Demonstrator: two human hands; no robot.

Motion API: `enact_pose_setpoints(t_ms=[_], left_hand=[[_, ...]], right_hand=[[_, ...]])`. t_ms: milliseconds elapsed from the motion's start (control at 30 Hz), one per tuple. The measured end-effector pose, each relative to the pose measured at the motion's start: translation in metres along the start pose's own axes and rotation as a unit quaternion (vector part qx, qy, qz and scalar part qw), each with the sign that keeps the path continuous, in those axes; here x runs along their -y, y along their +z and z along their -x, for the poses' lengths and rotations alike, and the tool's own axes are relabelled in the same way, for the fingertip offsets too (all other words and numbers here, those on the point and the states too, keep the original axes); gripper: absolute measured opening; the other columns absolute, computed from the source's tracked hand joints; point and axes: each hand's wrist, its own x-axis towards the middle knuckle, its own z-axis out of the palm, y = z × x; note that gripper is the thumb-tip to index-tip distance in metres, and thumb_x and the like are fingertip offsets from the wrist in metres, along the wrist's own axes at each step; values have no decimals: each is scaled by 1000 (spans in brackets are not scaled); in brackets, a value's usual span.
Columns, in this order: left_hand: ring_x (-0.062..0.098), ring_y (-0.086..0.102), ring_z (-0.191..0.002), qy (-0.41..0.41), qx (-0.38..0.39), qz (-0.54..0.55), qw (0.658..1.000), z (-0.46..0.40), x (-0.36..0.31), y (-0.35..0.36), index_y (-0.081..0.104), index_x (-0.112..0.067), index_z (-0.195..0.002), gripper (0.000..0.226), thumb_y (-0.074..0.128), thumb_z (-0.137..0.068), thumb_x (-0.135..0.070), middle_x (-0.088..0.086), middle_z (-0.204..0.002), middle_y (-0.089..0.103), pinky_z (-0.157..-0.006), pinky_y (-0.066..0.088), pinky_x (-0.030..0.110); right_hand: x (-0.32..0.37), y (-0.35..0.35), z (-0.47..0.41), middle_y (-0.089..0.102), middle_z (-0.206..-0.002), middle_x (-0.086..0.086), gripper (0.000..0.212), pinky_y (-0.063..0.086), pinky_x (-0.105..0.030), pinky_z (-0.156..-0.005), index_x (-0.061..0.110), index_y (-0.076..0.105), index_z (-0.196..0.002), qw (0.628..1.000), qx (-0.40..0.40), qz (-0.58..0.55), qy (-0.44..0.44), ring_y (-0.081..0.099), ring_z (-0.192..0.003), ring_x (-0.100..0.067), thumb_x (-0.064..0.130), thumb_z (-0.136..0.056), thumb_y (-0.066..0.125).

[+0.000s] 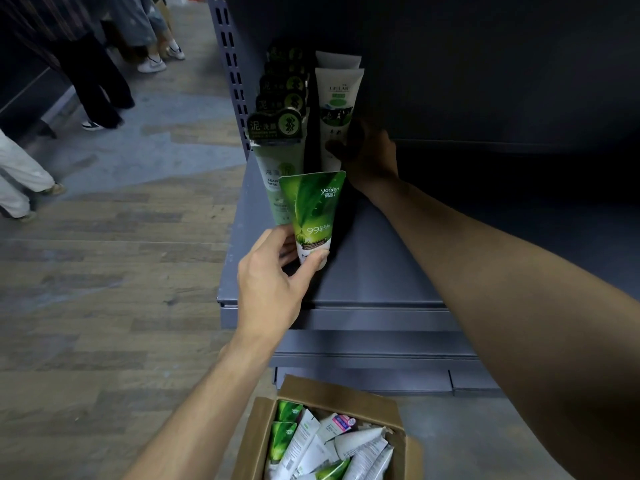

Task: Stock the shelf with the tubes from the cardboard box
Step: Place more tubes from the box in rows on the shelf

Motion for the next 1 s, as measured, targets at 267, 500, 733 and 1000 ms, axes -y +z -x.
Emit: enact_pose_setpoints(t_ms=[267, 500, 733, 1000], left_hand=[[0, 66, -92, 4, -4, -4, 1000, 1, 0, 1, 68, -11, -109, 34, 79, -81, -28, -6, -98, 68, -86, 54, 17], [-1, 66, -90, -1, 3, -2, 1000, 0, 1, 0, 68, -11, -110, 34, 79, -81, -25, -5, -98, 68, -84, 50, 10], [2, 67, -91, -10, 10, -1, 1000, 2, -2, -1, 68, -12, -110, 34, 78, -82, -27, -5, -99, 68, -85, 55, 20], [10, 69, -91, -3, 94, -42, 995, 3, -21, 7, 65, -17, -105, 35, 72, -83, -43, -5, -98, 71, -82, 57, 31]], right_hand=[[5, 0, 2, 66, -122, -3, 49, 49, -28, -87, 16, 57, -127, 1000, 12, -9, 19, 60, -113, -21, 30, -83, 74], [3, -10, 15, 58, -134, -4, 75, 45, -26, -95, 12, 45, -134, 997, 4, -21, 78, 54, -124, -22, 40, -75, 81], [6, -46, 85, 67, -117, 1, 40, 50, -32, -95, 18, 57, -123, 997, 63, -36, 30, 63, -109, -15, 28, -87, 69], [10, -77, 162, 66, -115, 0, 51, 55, -22, -88, 16, 57, -121, 962, 162, -219, 34, 65, -107, -11, 6, -77, 80]])
